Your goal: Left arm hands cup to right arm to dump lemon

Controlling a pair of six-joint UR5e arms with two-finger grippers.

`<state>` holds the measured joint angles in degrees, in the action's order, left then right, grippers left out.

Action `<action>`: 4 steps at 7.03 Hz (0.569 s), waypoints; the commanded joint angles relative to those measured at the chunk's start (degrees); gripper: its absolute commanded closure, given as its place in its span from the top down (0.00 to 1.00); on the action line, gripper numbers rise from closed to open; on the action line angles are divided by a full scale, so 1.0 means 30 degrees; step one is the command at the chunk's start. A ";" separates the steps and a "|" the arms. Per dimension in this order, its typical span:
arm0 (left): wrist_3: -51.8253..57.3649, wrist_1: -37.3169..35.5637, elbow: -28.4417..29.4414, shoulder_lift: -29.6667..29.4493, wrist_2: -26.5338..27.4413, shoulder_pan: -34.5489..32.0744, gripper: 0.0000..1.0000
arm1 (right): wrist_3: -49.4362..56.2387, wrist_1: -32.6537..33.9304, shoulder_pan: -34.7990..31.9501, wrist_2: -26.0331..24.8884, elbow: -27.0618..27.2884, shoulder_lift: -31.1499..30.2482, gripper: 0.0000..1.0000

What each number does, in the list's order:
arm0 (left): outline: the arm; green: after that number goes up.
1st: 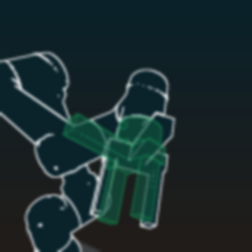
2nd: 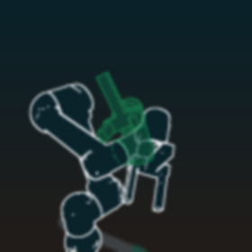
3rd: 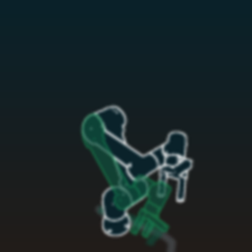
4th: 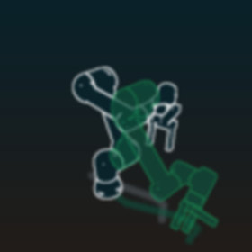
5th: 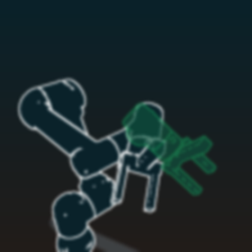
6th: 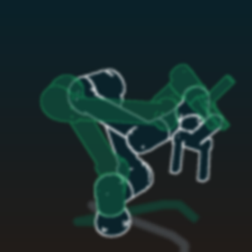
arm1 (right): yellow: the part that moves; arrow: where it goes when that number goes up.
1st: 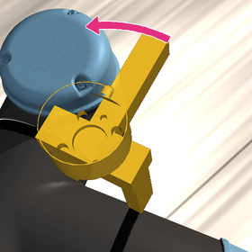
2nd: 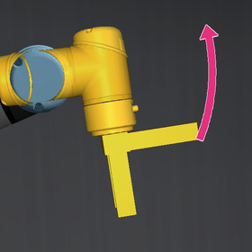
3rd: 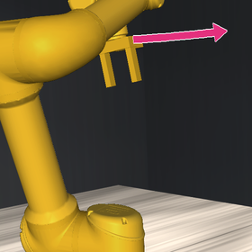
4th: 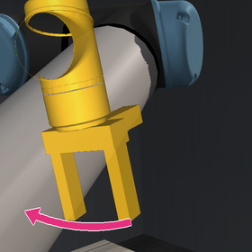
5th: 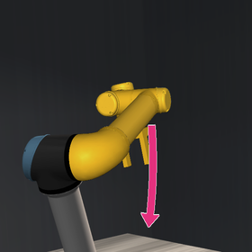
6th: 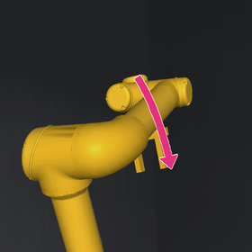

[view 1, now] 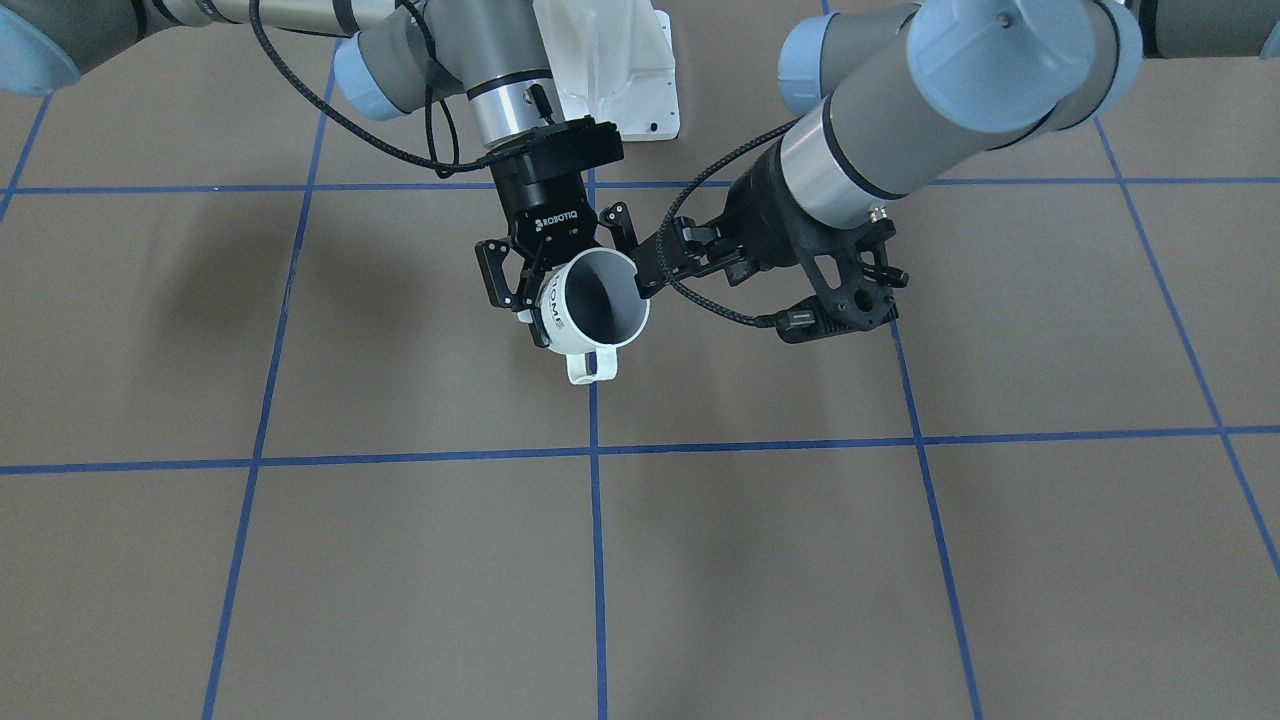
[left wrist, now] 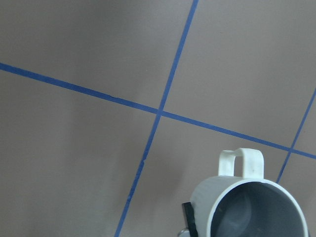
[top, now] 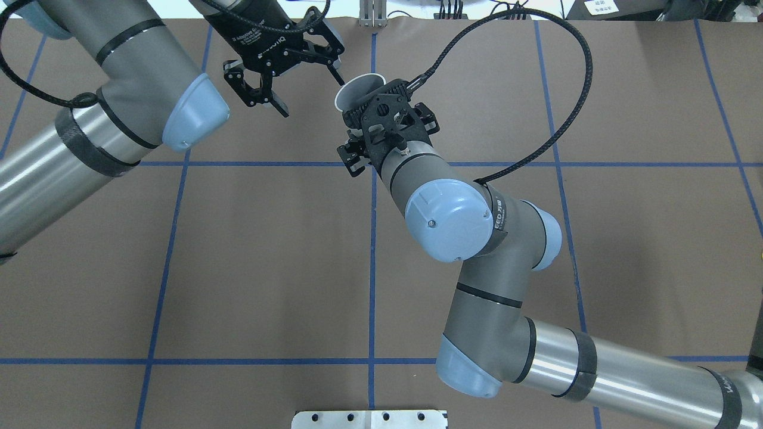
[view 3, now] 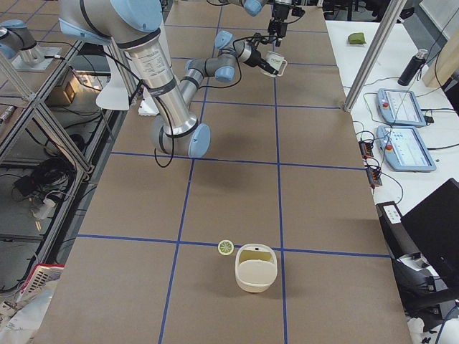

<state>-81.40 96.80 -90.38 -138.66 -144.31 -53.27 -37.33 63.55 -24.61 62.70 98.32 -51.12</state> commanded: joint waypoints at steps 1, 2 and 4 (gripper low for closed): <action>-0.0348 0.0518 0.0128 -0.0070 0.0028 0.0410 0.87 | -0.0036 -0.0003 0.0031 -0.0013 0.0126 0.0049 0.14; -0.0348 0.0489 0.0128 -0.0215 0.0028 0.0615 0.76 | -0.0036 -0.0003 0.0031 -0.0013 0.0127 0.0049 0.15; -0.0406 0.0489 0.0157 -0.0363 0.0028 0.0675 0.33 | -0.0007 -0.0003 0.0031 -0.0042 0.0156 0.0020 0.16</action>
<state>-82.55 98.25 -89.95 -139.55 -144.23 -51.43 -37.38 63.55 -24.53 62.64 98.74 -51.00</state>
